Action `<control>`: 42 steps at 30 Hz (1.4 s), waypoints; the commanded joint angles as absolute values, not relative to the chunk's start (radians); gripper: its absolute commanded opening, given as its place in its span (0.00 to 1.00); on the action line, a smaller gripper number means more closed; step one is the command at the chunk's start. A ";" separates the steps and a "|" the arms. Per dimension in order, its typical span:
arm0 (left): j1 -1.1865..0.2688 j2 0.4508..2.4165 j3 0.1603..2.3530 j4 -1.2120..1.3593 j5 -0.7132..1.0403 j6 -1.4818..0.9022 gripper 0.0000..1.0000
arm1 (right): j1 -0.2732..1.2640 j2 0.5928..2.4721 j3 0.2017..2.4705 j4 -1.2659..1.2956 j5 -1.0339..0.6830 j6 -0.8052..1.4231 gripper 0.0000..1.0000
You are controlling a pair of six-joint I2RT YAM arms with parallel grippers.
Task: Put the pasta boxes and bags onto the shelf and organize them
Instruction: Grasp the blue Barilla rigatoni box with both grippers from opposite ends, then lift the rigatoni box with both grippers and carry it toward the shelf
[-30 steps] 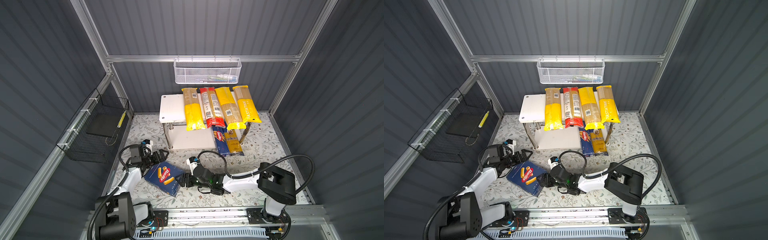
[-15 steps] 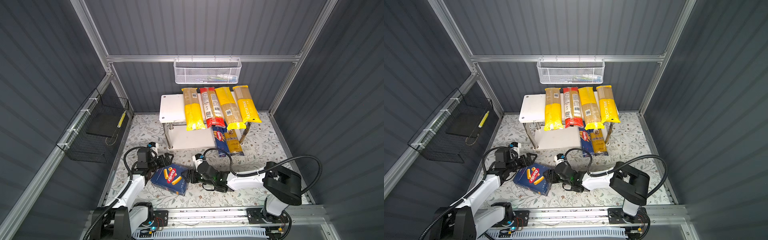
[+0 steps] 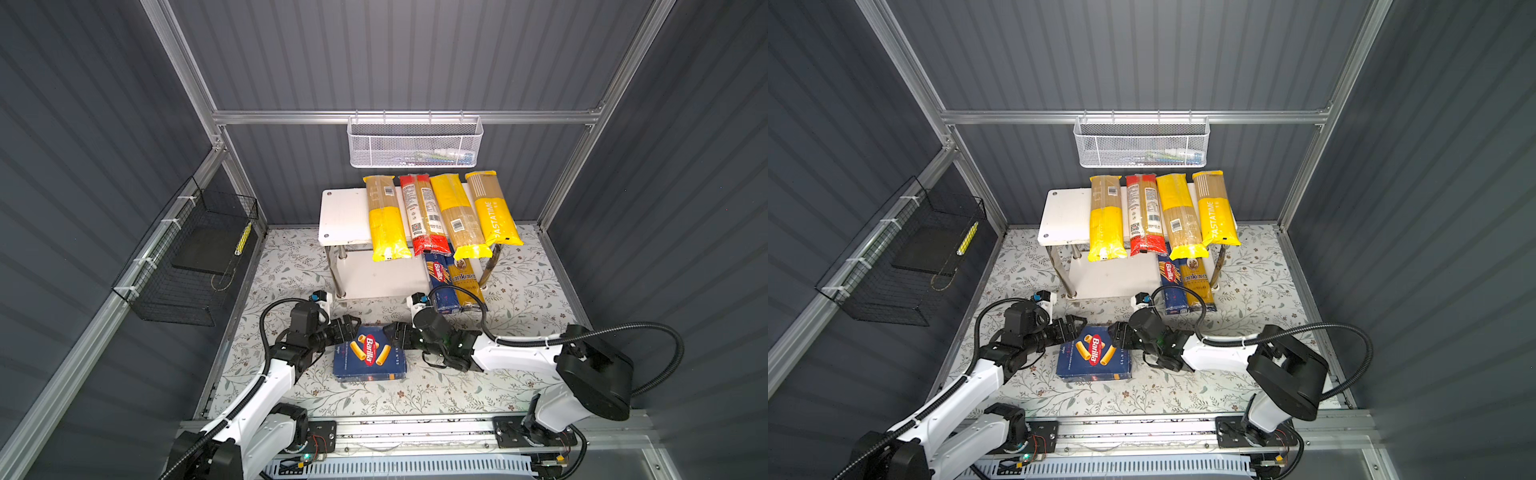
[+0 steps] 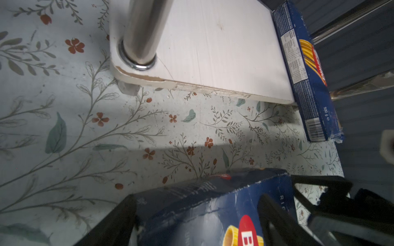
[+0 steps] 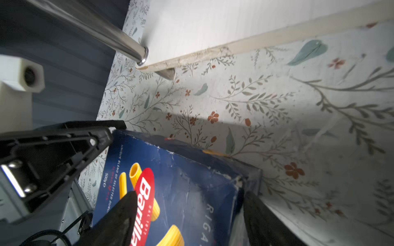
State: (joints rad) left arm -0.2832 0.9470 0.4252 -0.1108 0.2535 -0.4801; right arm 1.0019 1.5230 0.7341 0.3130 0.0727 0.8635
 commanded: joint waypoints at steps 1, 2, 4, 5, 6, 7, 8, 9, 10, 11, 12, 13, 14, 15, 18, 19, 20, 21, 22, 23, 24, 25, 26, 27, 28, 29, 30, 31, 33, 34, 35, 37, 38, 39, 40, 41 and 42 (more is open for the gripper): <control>-0.290 0.912 0.423 -0.215 0.130 -0.465 0.96 | 0.998 1.445 0.713 0.273 0.065 0.810 0.79; -0.290 0.903 0.423 -0.222 0.094 -0.460 0.97 | 0.998 1.420 0.706 0.236 0.071 0.804 0.79; -0.289 0.901 0.428 -0.237 0.046 -0.452 1.00 | 0.998 1.373 0.680 0.191 0.077 0.799 0.80; -0.288 0.908 0.428 -0.236 0.041 -0.445 1.00 | 0.998 1.343 0.660 0.170 0.084 0.801 0.80; -0.288 0.918 0.427 -0.234 0.040 -0.442 0.99 | 0.999 1.314 0.642 0.153 0.090 0.803 0.80; -0.288 0.930 0.424 -0.229 0.046 -0.442 0.99 | 0.999 1.282 0.617 0.138 0.097 0.802 0.80; -0.288 0.940 0.416 -0.214 0.059 -0.443 0.99 | 0.999 1.252 0.596 0.119 0.105 0.803 0.80; -0.288 0.945 0.409 -0.200 0.076 -0.445 0.99 | 1.002 1.228 0.583 0.099 0.117 0.806 0.80; -0.288 0.946 0.398 -0.183 0.097 -0.449 0.98 | 1.007 1.204 0.568 0.083 0.126 0.804 0.80; -0.288 0.939 0.388 -0.167 0.118 -0.453 0.97 | 1.014 1.184 0.553 0.076 0.132 0.803 0.80; -0.288 0.929 0.377 -0.157 0.132 -0.457 0.96 | 1.021 1.170 0.544 0.067 0.140 0.810 0.80; -0.288 0.914 0.369 -0.154 0.140 -0.462 0.94 | 1.032 1.160 0.536 0.064 0.147 0.815 0.79; -0.288 0.898 0.366 -0.161 0.153 -0.461 0.92 | 1.049 1.155 0.532 0.068 0.153 0.819 0.80; -0.288 0.884 0.365 -0.173 0.163 -0.455 0.92 | 1.065 1.156 0.529 0.070 0.163 0.823 0.79; -0.288 0.835 0.357 -0.221 0.155 -0.455 0.92 | 1.124 1.196 0.524 0.125 0.194 0.831 0.80; -0.288 0.820 0.348 -0.227 0.158 -0.461 0.92 | 1.138 1.220 0.525 0.148 0.196 0.833 0.79; -0.288 0.808 0.340 -0.227 0.171 -0.467 0.93 | 1.146 1.245 0.531 0.163 0.191 0.836 0.79; -0.288 0.800 0.334 -0.225 0.190 -0.467 0.93 | 1.151 1.266 0.540 0.173 0.185 0.837 0.80; -0.288 0.790 0.327 -0.224 0.208 -0.469 0.93 | 1.157 1.283 0.548 0.183 0.183 0.839 0.79; -0.288 0.781 0.322 -0.233 0.216 -0.473 0.94 | 1.159 1.293 0.553 0.197 0.179 0.838 0.80; -0.288 0.776 0.318 -0.234 0.229 -0.473 0.95 | 1.162 1.298 0.552 0.210 0.177 0.834 0.80; -0.289 0.771 0.313 -0.228 0.244 -0.474 0.95 | 1.163 1.306 0.548 0.228 0.180 0.828 0.80; -0.289 0.769 0.314 -0.233 0.235 -0.475 0.95 | 1.163 1.312 0.542 0.246 0.183 0.824 0.80; -0.290 0.764 0.313 -0.235 0.221 -0.481 0.95 | 1.163 1.319 0.537 0.259 0.186 0.819 0.80; -0.290 0.759 0.313 -0.237 0.207 -0.488 0.96 | 1.162 1.321 0.537 0.259 0.188 0.818 0.80; -0.289 0.755 0.313 -0.238 0.203 -0.491 0.98 | 1.163 1.322 0.538 0.259 0.188 0.820 0.80; -0.290 0.752 0.314 -0.239 0.201 -0.488 1.00 | 1.162 1.325 0.536 0.264 0.185 0.824 0.80; -0.289 0.753 0.316 -0.242 0.194 -0.489 0.99 | 1.162 1.328 0.533 0.276 0.183 0.828 0.80; -0.290 0.767 0.313 -0.231 0.195 -0.490 1.00 | 1.162 1.338 0.524 0.308 0.183 0.827 0.81; -0.290 0.774 0.316 -0.231 0.195 -0.484 0.99 | 1.161 1.346 0.522 0.324 0.186 0.824 0.81; -0.290 0.779 0.319 -0.231 0.195 -0.482 0.99 | 1.160 1.352 0.523 0.330 0.188 0.824 0.81; -0.290 0.787 0.320 -0.226 0.203 -0.476 0.99 | 1.158 1.363 0.532 0.341 0.182 0.818 0.81; -0.290 0.787 0.319 -0.225 0.208 -0.476 1.00 | 1.157 1.367 0.537 0.344 0.182 0.815 0.82; -0.290 0.787 0.317 -0.221 0.217 -0.477 0.99 | 1.157 1.373 0.542 0.349 0.179 0.813 0.82; -0.290 0.784 0.314 -0.215 0.231 -0.477 1.00 | 1.156 1.377 0.547 0.351 0.177 0.812 0.82; -0.290 0.781 0.314 -0.216 0.236 -0.478 0.99 | 1.155 1.381 0.549 0.351 0.179 0.810 0.82; -0.290 0.776 0.314 -0.219 0.239 -0.482 1.00 | 1.154 1.384 0.552 0.353 0.178 0.808 0.82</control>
State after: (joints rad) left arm -0.2874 0.7849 0.3222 -0.2203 0.2085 -0.4801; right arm 1.1580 1.3750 0.5350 0.3248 0.1650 0.8257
